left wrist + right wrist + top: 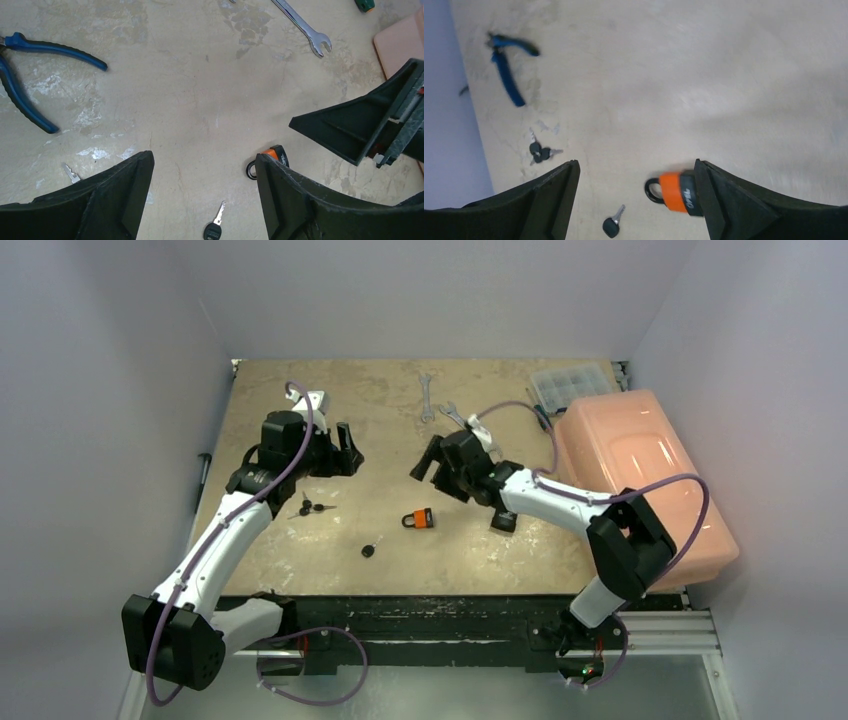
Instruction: Unlock with the key
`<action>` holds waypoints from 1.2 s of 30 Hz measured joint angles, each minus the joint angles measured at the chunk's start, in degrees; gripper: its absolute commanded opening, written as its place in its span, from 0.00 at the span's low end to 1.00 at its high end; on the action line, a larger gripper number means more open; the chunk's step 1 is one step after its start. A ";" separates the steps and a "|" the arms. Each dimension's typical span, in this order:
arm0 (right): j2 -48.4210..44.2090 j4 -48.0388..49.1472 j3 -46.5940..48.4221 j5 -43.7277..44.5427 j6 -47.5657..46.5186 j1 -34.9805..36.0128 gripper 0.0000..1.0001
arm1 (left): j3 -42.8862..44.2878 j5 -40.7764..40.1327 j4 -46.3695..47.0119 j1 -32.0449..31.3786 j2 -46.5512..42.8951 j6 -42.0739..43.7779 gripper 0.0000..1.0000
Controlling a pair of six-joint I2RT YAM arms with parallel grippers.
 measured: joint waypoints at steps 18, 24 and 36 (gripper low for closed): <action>13.62 -15.54 16.76 -6.73 -70.29 3.04 0.99 | 0.00 -0.85 0.00 -0.04 -0.26 0.02 0.76; 9.18 -15.43 11.45 -14.12 -81.99 4.39 0.99 | 0.00 -1.42 0.00 -0.04 -0.26 0.02 0.76; 7.87 -14.34 10.95 -22.93 -95.69 4.35 0.99 | 0.00 -1.99 0.00 -0.04 -0.26 0.02 0.76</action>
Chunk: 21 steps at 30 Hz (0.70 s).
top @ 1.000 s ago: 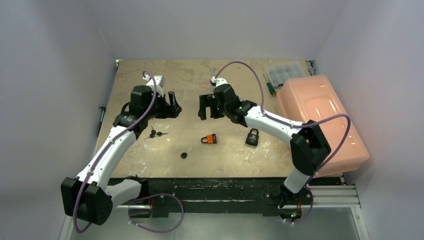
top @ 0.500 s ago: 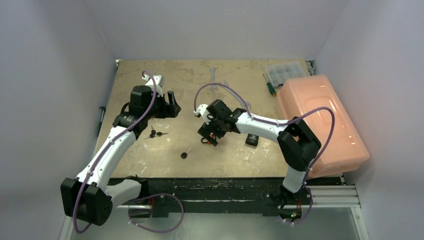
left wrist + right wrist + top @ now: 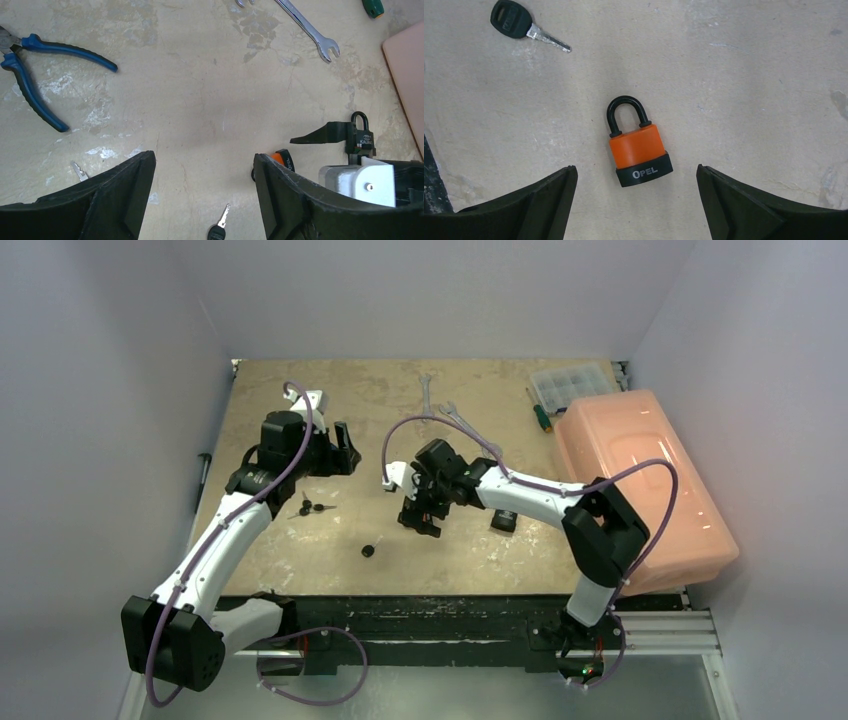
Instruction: Unlock with the key
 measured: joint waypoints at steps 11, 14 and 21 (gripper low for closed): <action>8.09 -0.31 1.40 -1.53 -4.13 0.00 0.97 | 0.00 -0.98 0.00 0.00 0.00 0.02 0.76; 8.26 -0.15 2.03 -1.55 -4.50 0.00 0.93 | 0.00 -1.01 0.00 0.00 0.00 0.02 0.76; 8.26 0.33 2.16 -1.31 -4.90 0.00 0.67 | 0.00 -1.03 0.00 0.00 0.00 0.00 0.76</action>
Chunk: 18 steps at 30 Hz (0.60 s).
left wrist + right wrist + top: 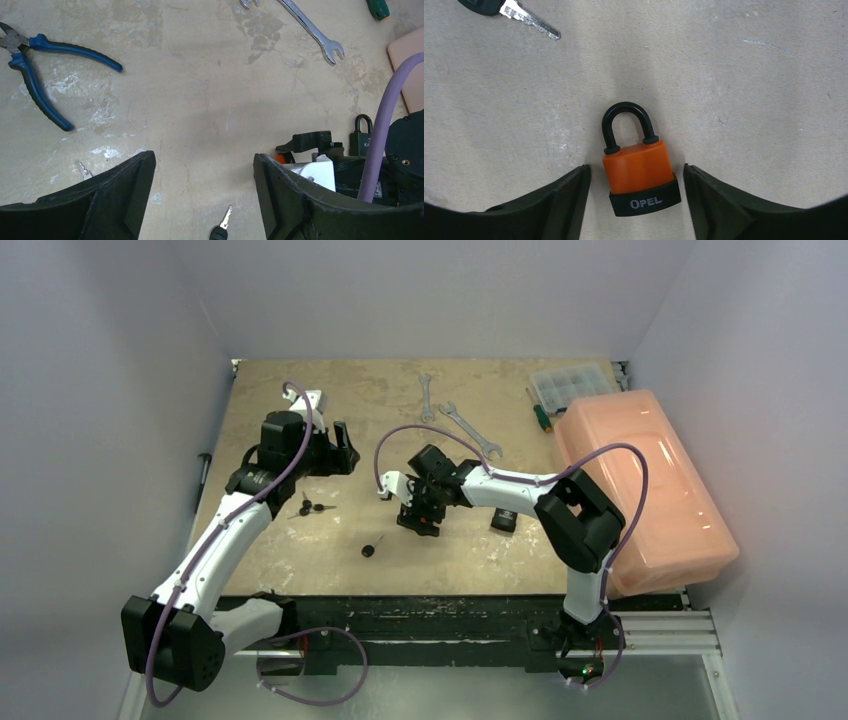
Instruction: Unlock with the key
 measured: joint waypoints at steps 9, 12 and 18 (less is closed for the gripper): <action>0.02 1.75 -0.02 -0.44 5.14 -0.09 0.35 | 0.00 -0.42 0.00 0.00 0.00 0.02 0.76; 0.04 2.78 -0.02 1.36 11.17 -0.09 0.16 | 0.00 -0.59 0.00 0.00 0.00 0.02 0.76; 0.17 7.02 -1.11 7.93 27.43 -0.09 0.03 | 0.00 -0.83 0.00 0.00 0.00 0.02 0.76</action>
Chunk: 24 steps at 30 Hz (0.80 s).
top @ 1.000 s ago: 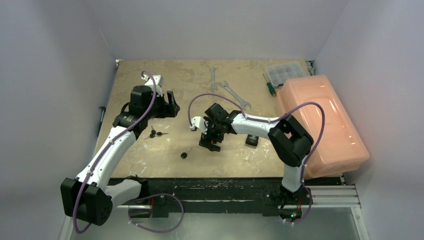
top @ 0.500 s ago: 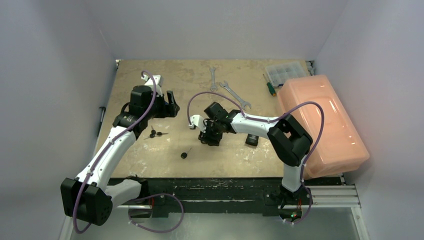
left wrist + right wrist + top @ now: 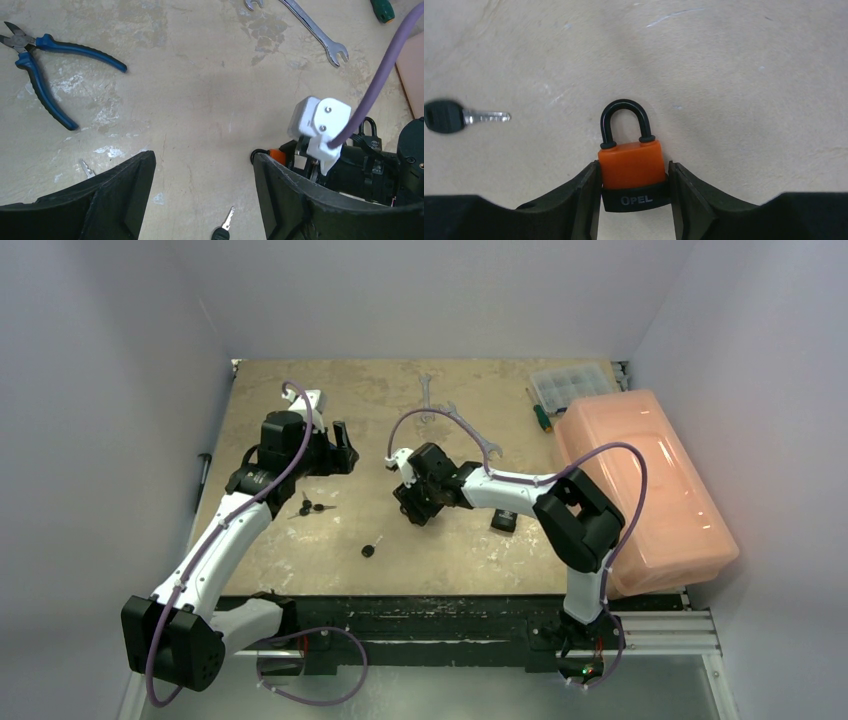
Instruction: Unlock with the key
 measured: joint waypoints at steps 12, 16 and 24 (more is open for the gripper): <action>3.34 -6.62 6.05 14.43 36.11 0.13 0.00 | 0.00 -0.66 -0.02 0.00 0.00 0.00 0.75; 2.93 -8.20 5.60 19.04 47.98 0.13 0.00 | 0.00 -0.66 0.00 0.00 -0.04 0.00 0.75; 0.61 -11.39 2.84 24.17 63.19 0.11 0.14 | 0.00 -0.72 -0.02 0.00 -0.22 0.00 0.75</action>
